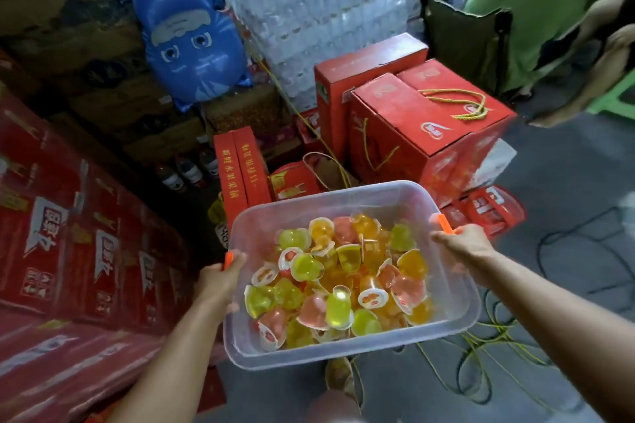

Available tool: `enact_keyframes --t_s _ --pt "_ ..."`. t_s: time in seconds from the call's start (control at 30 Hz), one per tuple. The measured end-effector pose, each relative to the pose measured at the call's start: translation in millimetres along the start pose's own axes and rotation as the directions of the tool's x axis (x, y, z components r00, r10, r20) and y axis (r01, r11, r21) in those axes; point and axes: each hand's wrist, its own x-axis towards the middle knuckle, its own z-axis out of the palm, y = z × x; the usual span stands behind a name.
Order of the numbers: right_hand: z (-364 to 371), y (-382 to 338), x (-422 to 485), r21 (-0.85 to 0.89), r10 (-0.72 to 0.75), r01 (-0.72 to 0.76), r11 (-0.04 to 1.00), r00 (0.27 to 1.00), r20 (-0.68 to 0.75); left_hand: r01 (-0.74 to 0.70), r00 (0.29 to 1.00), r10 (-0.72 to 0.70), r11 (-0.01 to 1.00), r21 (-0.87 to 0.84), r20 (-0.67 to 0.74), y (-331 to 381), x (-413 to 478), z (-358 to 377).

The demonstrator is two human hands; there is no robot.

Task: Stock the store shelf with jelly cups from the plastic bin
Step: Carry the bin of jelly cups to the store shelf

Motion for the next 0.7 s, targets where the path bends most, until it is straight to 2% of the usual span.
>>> enact_keyframes --t_s 0.27,0.37,0.57,0.7 --pt "-123.1 194.9 -62.7 0.186 0.138 -0.114 0.976 0.983 -0.123 -0.184 0.973 0.164 0.976 0.114 0.161 -36.1 -141.0 110.2" --pt "-171.4 276.8 -91.5 0.252 0.244 -0.199 0.947 0.956 -0.162 -0.262 0.943 0.209 0.946 0.190 0.260 -53.6 -189.6 162.3" --pt "-257.0 422.8 -142.8 0.414 0.480 -0.359 0.837 0.844 -0.239 -0.379 0.843 0.175 0.865 0.330 0.509 -67.2 -296.0 280.0" --pt "-307.2 505.3 -165.6 0.548 0.630 -0.418 0.724 0.725 -0.280 -0.515 0.759 0.163 0.743 0.428 0.631 -63.1 -355.4 369.5"
